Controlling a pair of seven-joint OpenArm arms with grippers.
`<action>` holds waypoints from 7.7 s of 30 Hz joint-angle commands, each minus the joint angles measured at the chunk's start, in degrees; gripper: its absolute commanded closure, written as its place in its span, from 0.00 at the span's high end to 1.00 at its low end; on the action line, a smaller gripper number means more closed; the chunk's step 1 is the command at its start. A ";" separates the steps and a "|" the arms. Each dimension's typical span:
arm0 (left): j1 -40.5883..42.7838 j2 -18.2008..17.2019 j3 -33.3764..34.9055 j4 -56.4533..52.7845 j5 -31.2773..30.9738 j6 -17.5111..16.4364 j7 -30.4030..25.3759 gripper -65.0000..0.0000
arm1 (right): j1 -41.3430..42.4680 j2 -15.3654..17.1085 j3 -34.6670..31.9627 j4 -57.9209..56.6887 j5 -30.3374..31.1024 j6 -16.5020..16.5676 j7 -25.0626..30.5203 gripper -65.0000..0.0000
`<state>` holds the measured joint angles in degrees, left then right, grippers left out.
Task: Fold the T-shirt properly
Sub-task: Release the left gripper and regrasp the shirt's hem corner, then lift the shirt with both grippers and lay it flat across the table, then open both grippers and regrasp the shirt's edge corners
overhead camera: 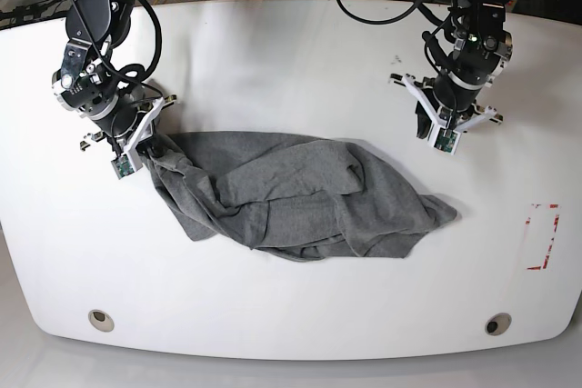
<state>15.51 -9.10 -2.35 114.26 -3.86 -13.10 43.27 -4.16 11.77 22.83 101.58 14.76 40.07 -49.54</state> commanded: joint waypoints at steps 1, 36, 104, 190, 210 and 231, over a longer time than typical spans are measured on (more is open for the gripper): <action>-1.40 0.71 -0.60 0.86 -0.32 0.05 -1.46 0.28 | 0.95 -0.12 0.25 0.97 0.31 -0.07 1.58 0.00; -35.77 0.09 -11.06 -44.76 -0.23 -0.04 -10.96 0.82 | 1.66 -2.06 -0.02 0.88 0.40 -0.07 1.58 0.00; -42.45 -2.63 -16.77 -7.05 -0.23 -4.79 9.00 0.00 | 45.88 6.21 -6.61 -17.58 0.22 -0.07 1.14 0.00; -3.51 -5.97 -28.29 -4.50 -0.32 -19.56 8.91 0.68 | 3.24 -2.50 13.61 -3.34 15.96 -0.07 -11.52 0.70; -9.05 -6.06 -27.76 -4.59 -0.23 -19.56 8.91 0.68 | 16.69 7.26 13.87 -25.67 20.18 -0.07 -11.25 0.70; -14.85 -6.06 -25.74 -5.03 0.21 -19.47 8.91 0.69 | 22.58 2.08 12.38 -41.32 5.50 -0.07 -2.29 0.70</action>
<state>2.37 -14.31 -27.97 108.31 -3.51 -32.86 53.17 17.34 13.58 35.29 59.57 19.94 39.90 -51.33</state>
